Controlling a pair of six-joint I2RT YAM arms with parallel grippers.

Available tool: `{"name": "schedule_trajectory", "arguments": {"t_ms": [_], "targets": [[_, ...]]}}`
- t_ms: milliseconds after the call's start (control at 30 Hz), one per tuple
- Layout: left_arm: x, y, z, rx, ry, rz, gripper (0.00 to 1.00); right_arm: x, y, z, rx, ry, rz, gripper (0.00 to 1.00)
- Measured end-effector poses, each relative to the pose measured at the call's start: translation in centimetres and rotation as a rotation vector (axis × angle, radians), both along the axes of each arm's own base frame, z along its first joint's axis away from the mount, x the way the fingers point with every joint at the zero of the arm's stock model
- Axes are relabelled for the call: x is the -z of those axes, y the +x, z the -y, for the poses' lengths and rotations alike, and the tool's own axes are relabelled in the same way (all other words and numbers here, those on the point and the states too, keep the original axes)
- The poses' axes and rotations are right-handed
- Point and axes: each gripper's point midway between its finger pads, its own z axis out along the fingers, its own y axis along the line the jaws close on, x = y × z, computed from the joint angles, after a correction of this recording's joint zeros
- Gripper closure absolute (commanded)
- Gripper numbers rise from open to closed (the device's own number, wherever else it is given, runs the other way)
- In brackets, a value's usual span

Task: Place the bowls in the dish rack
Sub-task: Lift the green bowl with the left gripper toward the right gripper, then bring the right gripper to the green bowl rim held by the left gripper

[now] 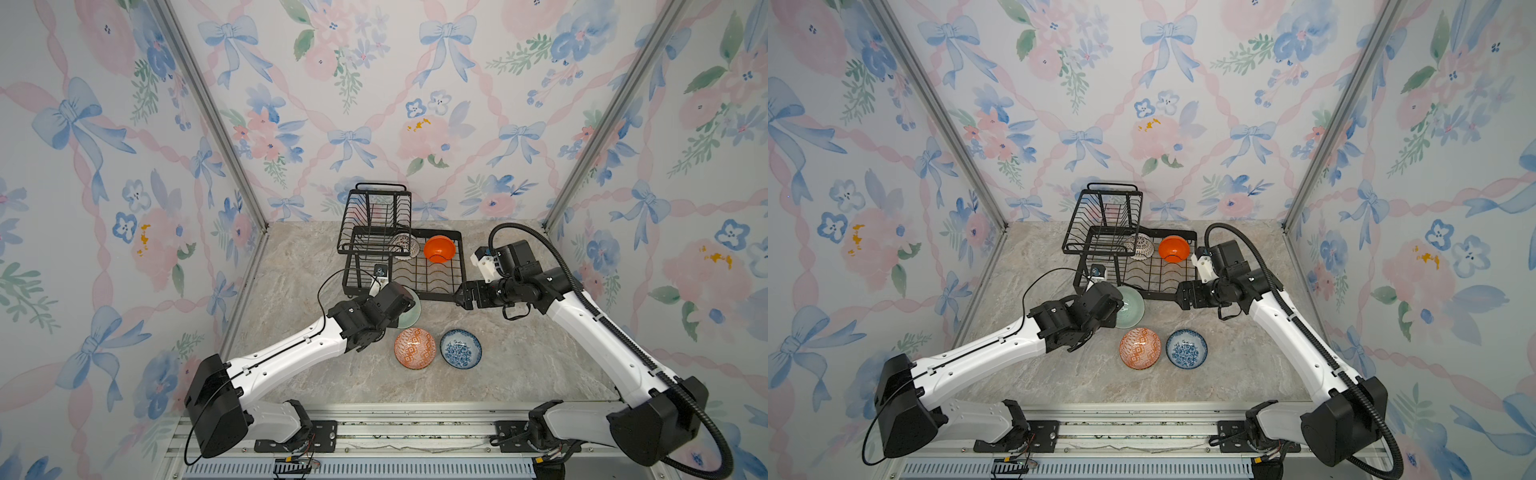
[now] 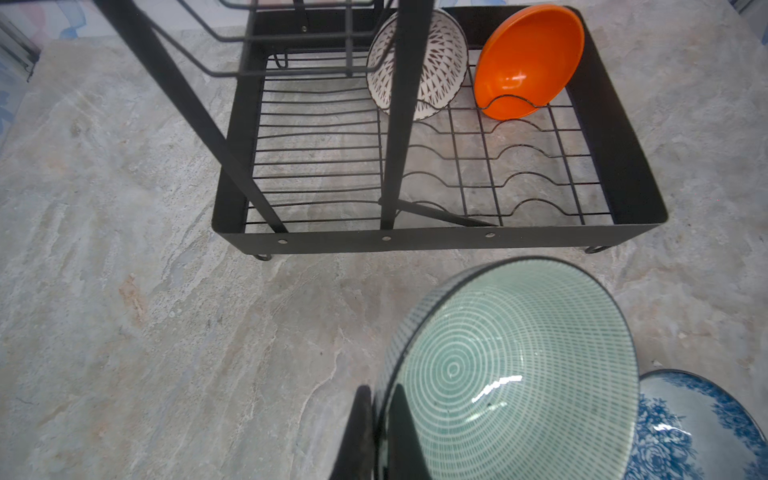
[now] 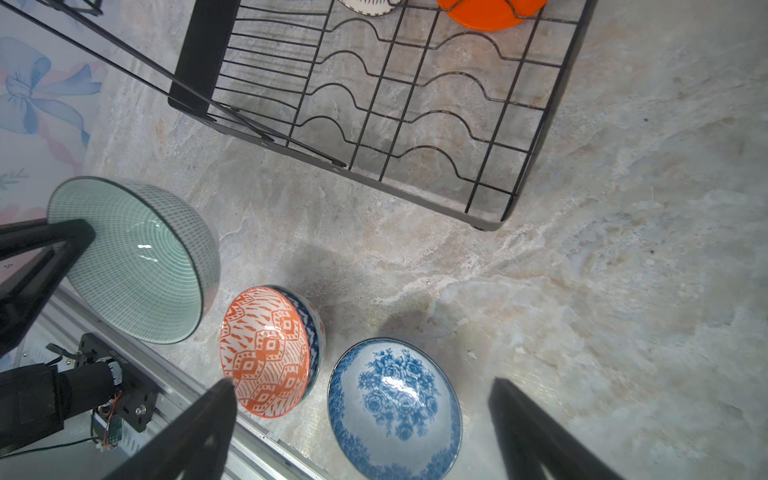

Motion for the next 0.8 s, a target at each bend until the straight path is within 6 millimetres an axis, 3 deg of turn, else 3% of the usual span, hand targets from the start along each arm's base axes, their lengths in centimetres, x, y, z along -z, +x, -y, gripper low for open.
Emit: {"name": "schedule_trajectory", "arguments": {"t_ms": [167, 567, 800], "targets": [[-1.1, 0.3, 2.4, 0.037, -0.012, 0.012, 1.0, -1.0, -0.4, -1.6, -0.026, 0.051, 0.015, 0.03], [-3.0, 1.1, 6.0, 0.091, -0.025, 0.039, 1.0, -2.5, -0.5, -4.2, -0.046, 0.134, 0.049, 0.0], [-3.4, 1.3, 7.3, 0.119, -0.027, 0.042, 1.0, -1.7, 0.0, -4.6, -0.04, 0.13, 0.035, 0.19]]}}
